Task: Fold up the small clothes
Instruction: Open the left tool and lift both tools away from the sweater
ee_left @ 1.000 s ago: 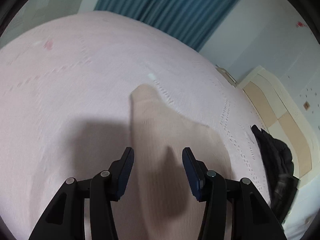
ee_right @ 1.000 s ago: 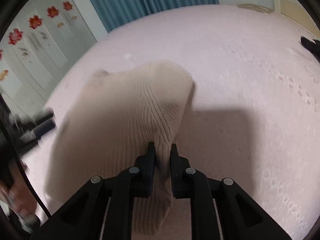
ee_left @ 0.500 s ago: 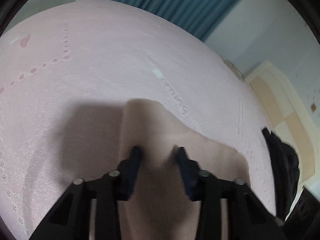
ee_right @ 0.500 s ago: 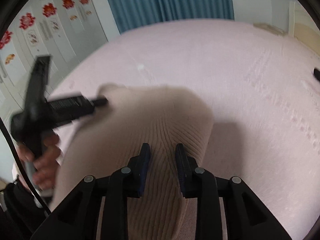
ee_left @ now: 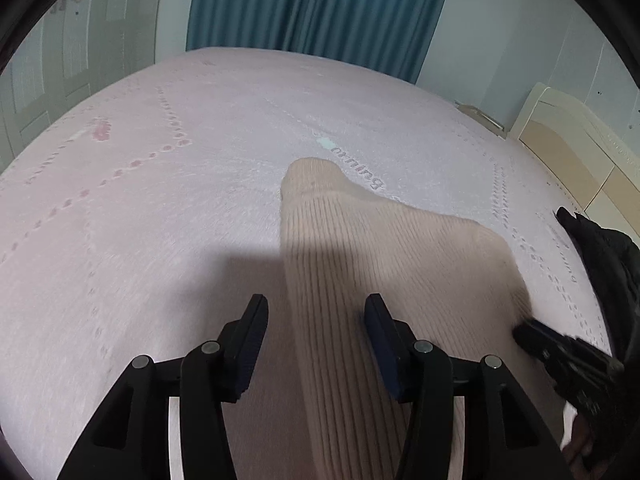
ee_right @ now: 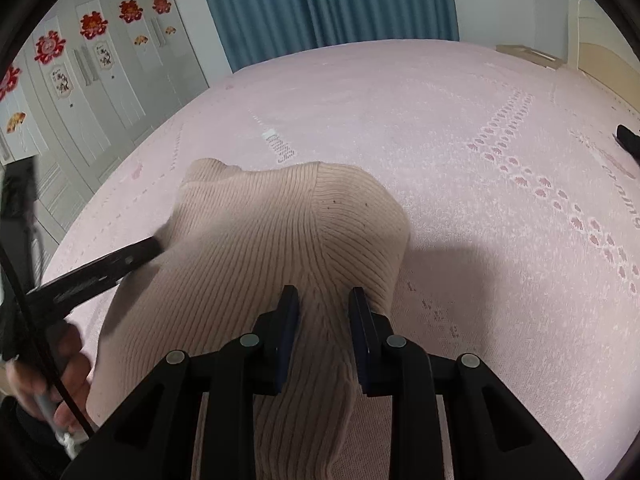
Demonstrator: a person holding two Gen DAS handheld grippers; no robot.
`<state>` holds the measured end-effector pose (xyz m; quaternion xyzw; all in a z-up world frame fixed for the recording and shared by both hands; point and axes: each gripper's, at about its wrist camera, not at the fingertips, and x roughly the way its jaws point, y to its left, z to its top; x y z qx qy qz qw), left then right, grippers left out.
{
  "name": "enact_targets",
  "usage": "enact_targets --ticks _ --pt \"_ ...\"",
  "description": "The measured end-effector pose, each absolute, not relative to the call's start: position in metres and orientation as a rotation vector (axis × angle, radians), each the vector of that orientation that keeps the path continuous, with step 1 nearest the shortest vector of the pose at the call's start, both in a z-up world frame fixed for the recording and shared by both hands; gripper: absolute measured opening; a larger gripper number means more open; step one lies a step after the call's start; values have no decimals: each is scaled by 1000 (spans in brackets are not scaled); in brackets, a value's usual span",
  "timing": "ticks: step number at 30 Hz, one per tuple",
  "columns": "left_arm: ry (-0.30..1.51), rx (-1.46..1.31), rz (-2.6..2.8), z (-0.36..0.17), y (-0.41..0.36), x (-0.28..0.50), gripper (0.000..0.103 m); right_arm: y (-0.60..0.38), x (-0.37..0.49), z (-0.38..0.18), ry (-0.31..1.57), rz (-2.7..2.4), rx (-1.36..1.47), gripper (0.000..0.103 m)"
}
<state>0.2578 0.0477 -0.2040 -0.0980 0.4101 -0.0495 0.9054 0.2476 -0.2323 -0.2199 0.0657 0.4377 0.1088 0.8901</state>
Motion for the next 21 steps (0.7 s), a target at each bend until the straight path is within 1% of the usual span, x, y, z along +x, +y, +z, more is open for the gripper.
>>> enact_targets --ticks 7,12,17,21 --pt "832 -177 -83 -200 38 226 49 -240 239 -216 908 218 166 24" --pt "835 -189 -89 -197 35 218 49 -242 216 -206 866 184 142 25" --pt "846 -209 -100 -197 37 198 54 -249 204 -213 919 158 176 25" --pt "889 -243 -111 -196 42 181 55 -254 180 -199 912 123 177 25"
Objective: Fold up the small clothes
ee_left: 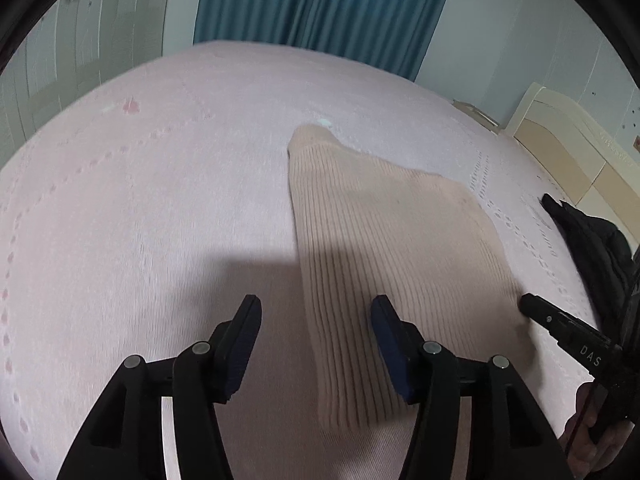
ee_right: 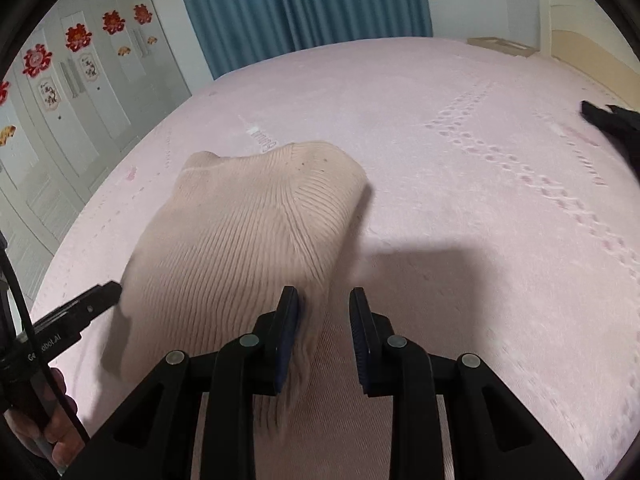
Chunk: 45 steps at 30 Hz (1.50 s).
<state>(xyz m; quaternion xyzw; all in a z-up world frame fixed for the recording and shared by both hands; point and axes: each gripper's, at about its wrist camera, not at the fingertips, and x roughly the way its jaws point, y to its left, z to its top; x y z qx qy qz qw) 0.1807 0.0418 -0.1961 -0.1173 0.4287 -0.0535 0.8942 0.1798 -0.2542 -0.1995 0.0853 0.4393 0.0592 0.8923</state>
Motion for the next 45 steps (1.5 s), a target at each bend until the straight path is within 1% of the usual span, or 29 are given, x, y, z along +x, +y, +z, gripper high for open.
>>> enact_targets --ticks 3,5,6,7,8,11,13,14,16,17,18,19,21,22,29,45 --pt "903 -257 -107 -185 40 158 55 -257 159 -183 935 107 184 26" --pt "891 -255 -100 -173 38 143 56 -259 146 -169 946 91 182 29" --pt "879 -247 -92 -164 35 134 57 -259 138 -160 948 83 180 36" --pt "862 -234 -74 -152 33 124 61 -261 130 -151 946 75 173 45" --pt "841 -217 -56 -140 30 115 68 -261 122 -141 944 58 161 48" --pt "806 -153 -33 -105 20 91 72 -263 97 -113 922 45 136 60" --pt "779 -123 -17 -81 15 72 76 -265 80 -93 900 31 123 72" --pt "760 -117 -8 -69 13 64 79 -266 70 -83 892 20 116 73" --pt "731 -115 6 -49 9 47 82 -267 53 -66 887 6 105 76" --pt "726 -112 8 -42 7 41 83 -267 45 -57 876 7 98 79" --pt "724 -106 8 -34 4 34 83 -268 36 -50 857 8 95 89" --pt "722 -96 8 -27 1 27 84 -268 30 -44 837 10 94 96" --pt "716 -78 10 -17 -3 15 85 -268 12 -29 793 8 78 100" --pt "713 -71 11 -13 -4 8 86 -269 7 -24 785 6 74 101" --pt "692 -81 27 2 -2 -17 86 -268 -17 -12 770 3 58 102" --pt "680 -58 47 8 -3 -34 86 -265 -43 -8 758 -2 74 102"
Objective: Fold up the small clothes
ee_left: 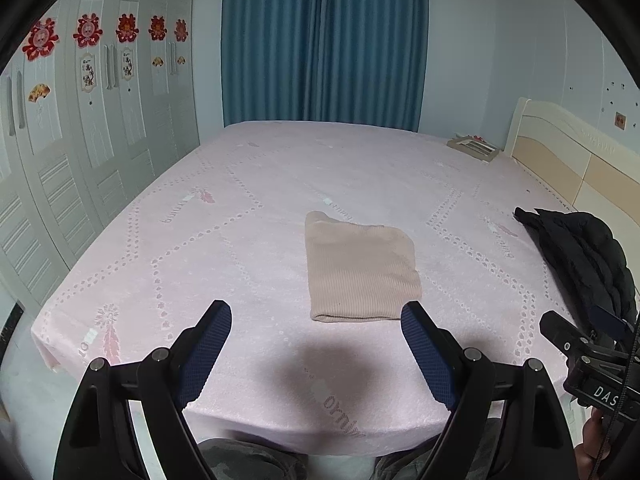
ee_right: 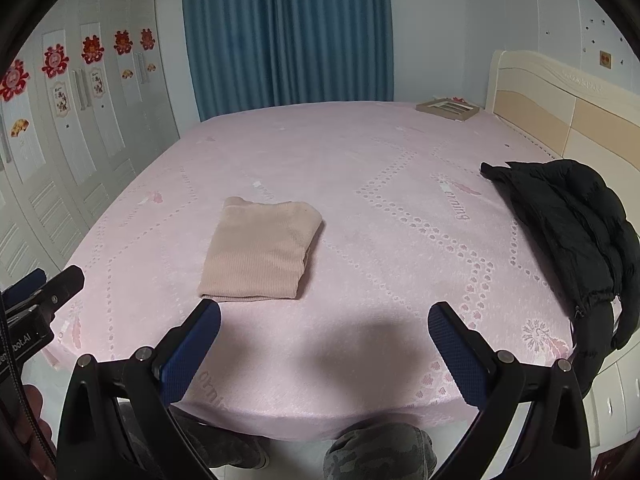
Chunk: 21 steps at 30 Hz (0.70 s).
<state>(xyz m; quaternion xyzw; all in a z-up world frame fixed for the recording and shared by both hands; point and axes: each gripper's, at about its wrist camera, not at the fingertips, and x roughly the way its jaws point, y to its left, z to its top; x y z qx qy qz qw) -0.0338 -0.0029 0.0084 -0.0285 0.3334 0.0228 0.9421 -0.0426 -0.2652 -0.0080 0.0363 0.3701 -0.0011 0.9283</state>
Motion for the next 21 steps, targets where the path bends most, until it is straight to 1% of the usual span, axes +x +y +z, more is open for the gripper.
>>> enact_targets --ticks 21 --pt "686 -72 48 11 6 -38 86 -262 -49 2 750 -5 70 102"
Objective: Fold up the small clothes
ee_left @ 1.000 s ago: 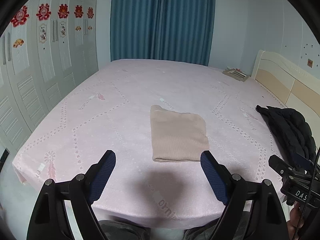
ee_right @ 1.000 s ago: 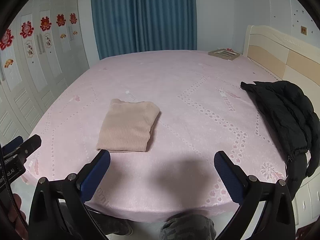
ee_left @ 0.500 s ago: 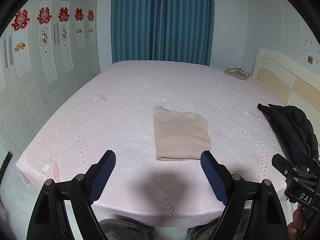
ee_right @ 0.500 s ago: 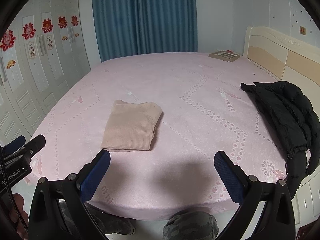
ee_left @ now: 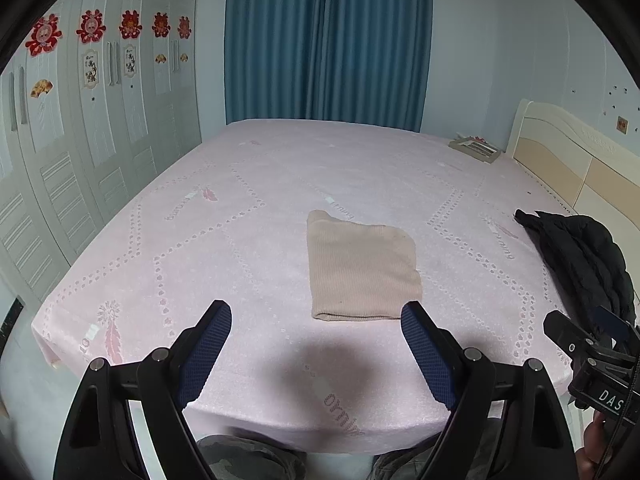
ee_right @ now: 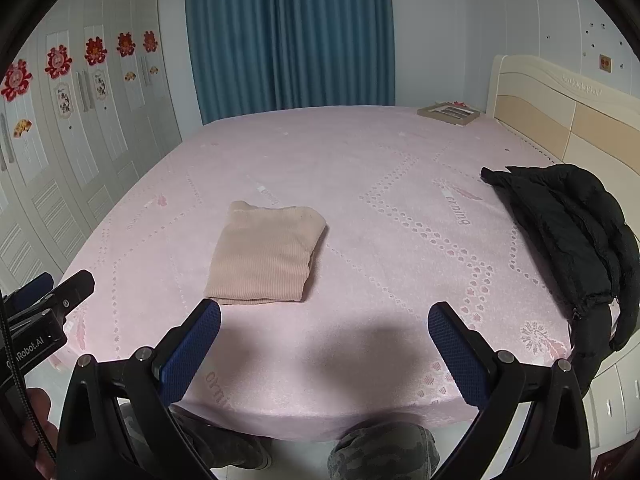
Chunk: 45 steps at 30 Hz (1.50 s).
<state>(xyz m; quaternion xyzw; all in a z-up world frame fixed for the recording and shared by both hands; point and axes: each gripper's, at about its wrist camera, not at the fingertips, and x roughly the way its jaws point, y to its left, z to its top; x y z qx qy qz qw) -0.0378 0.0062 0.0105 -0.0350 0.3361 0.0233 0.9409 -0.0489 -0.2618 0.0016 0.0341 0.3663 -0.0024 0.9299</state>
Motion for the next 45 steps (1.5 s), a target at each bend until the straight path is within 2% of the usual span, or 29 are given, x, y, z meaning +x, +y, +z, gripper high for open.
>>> enact_targets --ticks 45 --pt "688 -52 48 13 14 -37 86 -263 -49 5 745 -18 93 102"
